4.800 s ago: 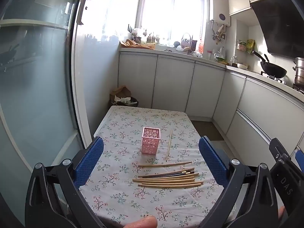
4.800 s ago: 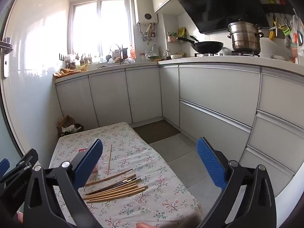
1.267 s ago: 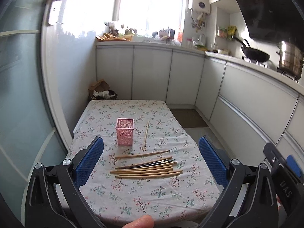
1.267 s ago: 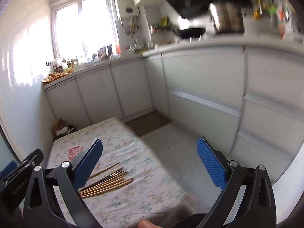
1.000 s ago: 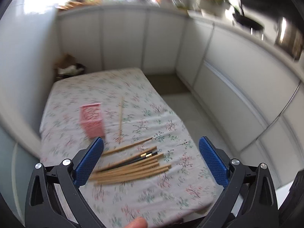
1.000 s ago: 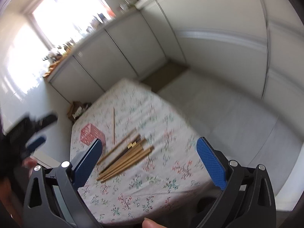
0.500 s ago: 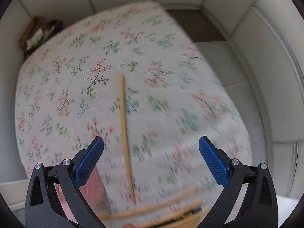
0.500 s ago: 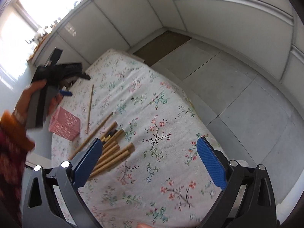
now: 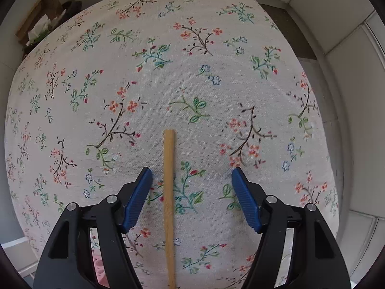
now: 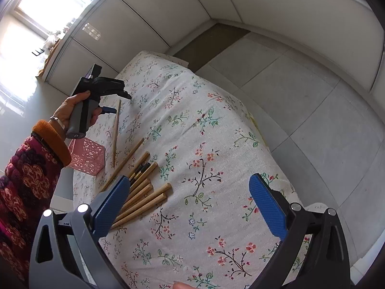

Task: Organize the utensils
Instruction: 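Lower the left tool onto a single wooden chopstick and close on it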

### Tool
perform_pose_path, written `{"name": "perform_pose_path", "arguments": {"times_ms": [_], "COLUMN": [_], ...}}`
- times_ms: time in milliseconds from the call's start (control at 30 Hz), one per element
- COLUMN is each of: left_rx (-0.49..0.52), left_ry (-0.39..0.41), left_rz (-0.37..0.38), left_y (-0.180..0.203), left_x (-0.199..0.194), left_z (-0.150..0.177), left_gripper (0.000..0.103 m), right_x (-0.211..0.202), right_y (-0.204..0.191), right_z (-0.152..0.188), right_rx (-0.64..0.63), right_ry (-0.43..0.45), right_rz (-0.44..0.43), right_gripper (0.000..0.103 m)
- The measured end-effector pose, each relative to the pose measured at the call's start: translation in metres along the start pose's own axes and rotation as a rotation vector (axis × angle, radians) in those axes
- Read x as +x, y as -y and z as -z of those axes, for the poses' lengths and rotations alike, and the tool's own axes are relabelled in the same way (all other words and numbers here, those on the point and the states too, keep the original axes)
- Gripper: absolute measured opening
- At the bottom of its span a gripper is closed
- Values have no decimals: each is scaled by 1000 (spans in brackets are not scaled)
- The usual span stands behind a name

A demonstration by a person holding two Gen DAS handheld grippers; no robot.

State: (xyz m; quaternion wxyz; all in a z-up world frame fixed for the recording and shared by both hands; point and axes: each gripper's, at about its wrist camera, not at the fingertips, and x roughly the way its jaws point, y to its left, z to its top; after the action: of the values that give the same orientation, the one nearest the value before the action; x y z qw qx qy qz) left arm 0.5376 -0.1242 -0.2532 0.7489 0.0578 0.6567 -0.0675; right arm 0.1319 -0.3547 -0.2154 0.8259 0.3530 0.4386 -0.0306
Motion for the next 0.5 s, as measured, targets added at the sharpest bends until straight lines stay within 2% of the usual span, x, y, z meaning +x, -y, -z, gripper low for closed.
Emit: {"name": "perform_pose_path", "arguments": {"times_ms": [100,167,200,233,267,367,500], "left_rx": [16,25,38,57,72,99,100], "left_ry": [7,22,30,34,33,54,115], "left_rz": [1,-5,-6,-4,-5,-36,6], "left_y": [-4,-4,-1,2,4,10,13], "left_x": [2,4,2,-2,-4,-7,-20], "left_z": [5,18,22,28,31,45,68], "left_gripper": [63,52,38,18,7,7,6], "right_x": [-4,-7,-8,-9,-10,-13,-11], "right_y": [1,3,4,4,4,5,2], "right_z": [1,2,2,3,3,5,7], "right_rx": [1,7,9,10,11,8,-6], "right_ry": [1,6,6,4,3,8,9], "right_rz": [7,14,18,23,28,48,76], "right_gripper": [97,97,97,97,97,97,97]}}
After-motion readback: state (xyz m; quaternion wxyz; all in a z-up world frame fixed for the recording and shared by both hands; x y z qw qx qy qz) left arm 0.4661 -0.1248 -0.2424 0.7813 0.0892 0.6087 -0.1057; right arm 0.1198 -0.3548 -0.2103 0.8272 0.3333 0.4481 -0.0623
